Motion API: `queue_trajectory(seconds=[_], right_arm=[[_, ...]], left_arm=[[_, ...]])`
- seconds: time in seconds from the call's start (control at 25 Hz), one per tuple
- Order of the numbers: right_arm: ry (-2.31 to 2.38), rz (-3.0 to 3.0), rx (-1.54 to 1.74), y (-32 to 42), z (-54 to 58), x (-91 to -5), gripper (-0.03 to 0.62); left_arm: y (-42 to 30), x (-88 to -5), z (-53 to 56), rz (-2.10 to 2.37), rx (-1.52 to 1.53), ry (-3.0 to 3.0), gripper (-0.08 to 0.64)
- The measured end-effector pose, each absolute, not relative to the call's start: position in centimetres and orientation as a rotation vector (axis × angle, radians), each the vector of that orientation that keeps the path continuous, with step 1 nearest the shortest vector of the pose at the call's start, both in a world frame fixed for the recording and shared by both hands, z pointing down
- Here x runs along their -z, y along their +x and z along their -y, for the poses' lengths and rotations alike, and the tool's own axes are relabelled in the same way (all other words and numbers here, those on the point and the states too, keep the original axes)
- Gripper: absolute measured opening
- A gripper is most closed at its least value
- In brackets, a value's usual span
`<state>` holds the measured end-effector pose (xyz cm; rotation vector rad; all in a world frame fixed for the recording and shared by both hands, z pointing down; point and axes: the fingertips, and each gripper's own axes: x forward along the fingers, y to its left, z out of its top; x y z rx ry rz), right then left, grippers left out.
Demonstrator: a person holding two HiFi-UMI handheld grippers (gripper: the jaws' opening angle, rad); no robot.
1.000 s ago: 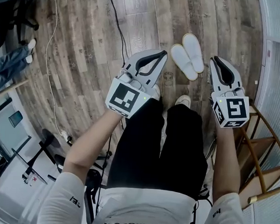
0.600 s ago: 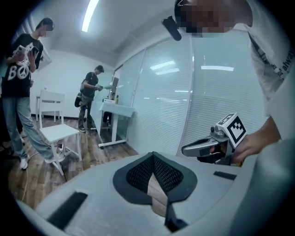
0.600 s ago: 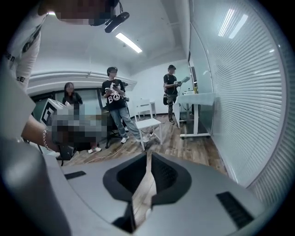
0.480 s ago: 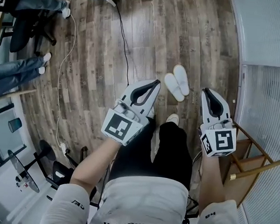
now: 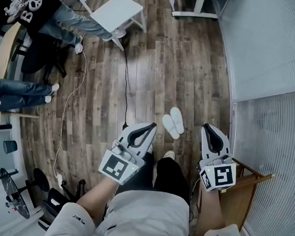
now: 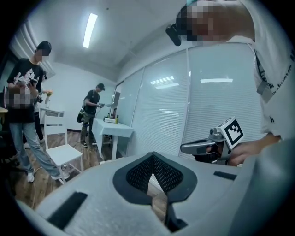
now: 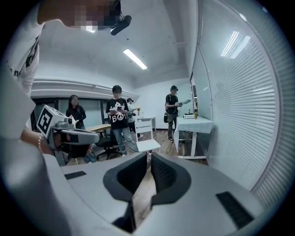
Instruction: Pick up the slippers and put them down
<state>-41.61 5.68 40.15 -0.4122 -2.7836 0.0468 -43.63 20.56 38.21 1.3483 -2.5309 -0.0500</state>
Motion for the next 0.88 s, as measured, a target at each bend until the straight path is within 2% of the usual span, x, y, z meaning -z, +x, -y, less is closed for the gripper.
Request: queue_trajectory(seconds=[0.88], right_arm=[[-0.521, 2.932, 0.006, -32.6, -10.1, -13.8, 0.029]], left_arm=[[-35.1, -15.0, -22.2, 2.615, 0.141, 1.434, 0.011]])
